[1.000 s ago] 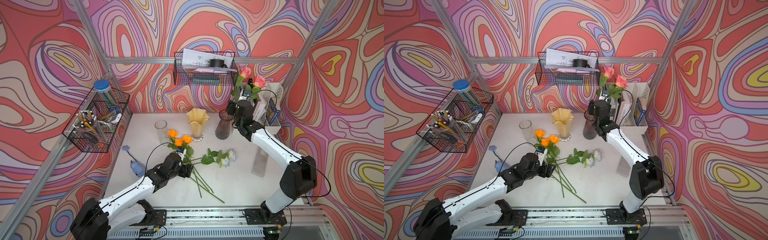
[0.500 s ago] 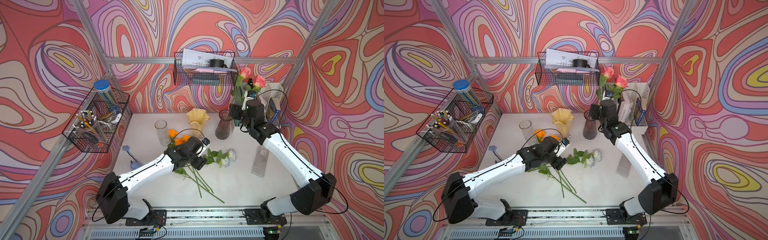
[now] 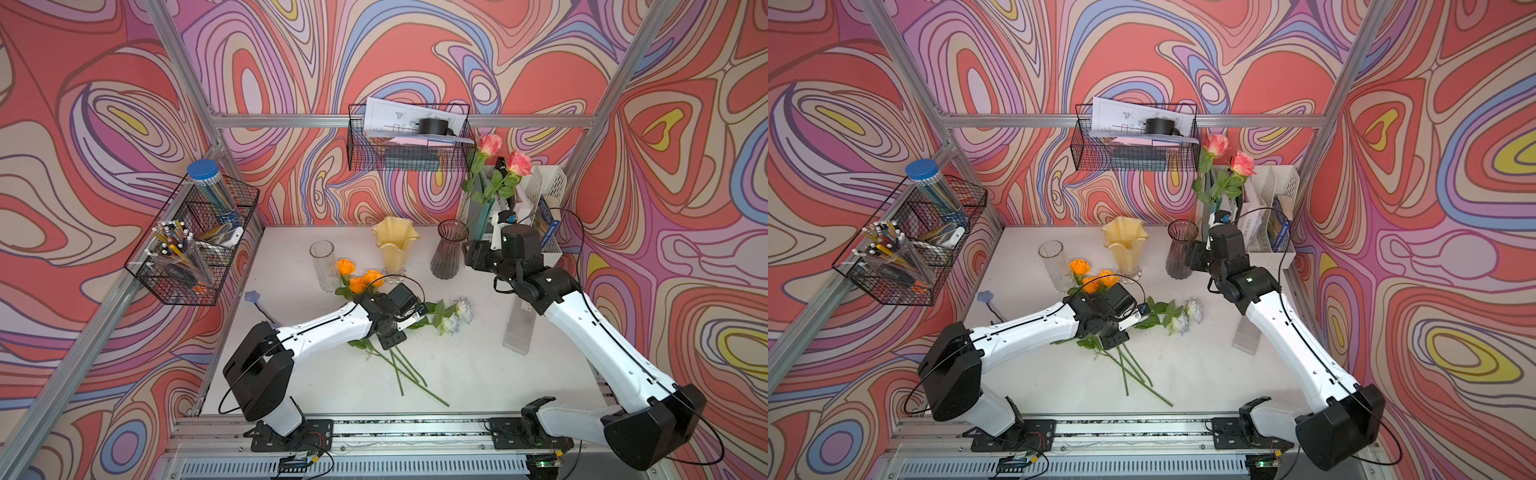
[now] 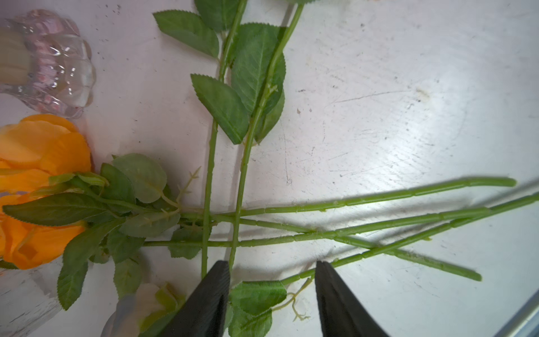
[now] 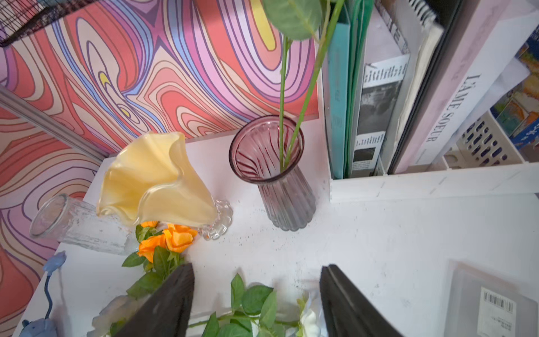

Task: Arrange the flowers in different vases according to their colors
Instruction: Pick up the flower at the center of the board.

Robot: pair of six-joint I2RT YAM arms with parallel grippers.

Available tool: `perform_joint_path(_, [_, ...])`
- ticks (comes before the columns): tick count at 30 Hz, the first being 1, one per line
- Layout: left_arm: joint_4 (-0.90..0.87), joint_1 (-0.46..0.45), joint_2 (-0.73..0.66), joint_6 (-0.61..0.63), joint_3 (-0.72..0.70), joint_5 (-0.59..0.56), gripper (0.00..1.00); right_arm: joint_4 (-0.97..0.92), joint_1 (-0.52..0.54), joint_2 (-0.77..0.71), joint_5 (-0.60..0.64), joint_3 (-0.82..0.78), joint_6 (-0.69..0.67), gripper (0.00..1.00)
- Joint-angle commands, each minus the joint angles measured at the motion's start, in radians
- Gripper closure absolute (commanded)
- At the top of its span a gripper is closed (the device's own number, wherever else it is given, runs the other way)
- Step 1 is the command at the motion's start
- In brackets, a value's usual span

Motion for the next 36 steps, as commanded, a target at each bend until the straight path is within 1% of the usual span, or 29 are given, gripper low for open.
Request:
perform_joint_path(1, [-0.023,-0.001,0.047,0.056,0.036,-0.025,0.49,-0.047,0.0,-0.049,-0.034,-0.04,0.034,0.3])
perform_joint_path(2, [-0.016,-0.001,0.063,0.065,0.04,-0.026,0.51,-0.047,0.0,-0.063,-0.039,-0.061,0.04,0.3])
perform_joint_path(9, [0.019,0.013,0.13,0.098,0.077,-0.032,0.53,-0.062,0.0,-0.131,-0.028,-0.149,0.055,0.3])
perform_joint_path(13, [0.03,0.028,0.166,0.11,0.088,-0.045,0.55,-0.061,-0.001,-0.145,-0.024,-0.161,0.052,0.3])
perform_joint_path(25, [0.054,0.072,0.242,0.135,0.13,-0.021,0.59,-0.043,-0.001,-0.158,-0.019,-0.195,0.051,0.3])
perform_joint_path(32, [0.039,0.081,0.29,0.153,0.158,-0.003,0.63,-0.041,-0.001,-0.161,-0.015,-0.209,0.049,0.31])
perform_joint_path(36, [0.042,0.083,0.292,0.156,0.157,0.007,0.65,-0.046,0.0,-0.166,-0.009,-0.207,0.048,0.31])
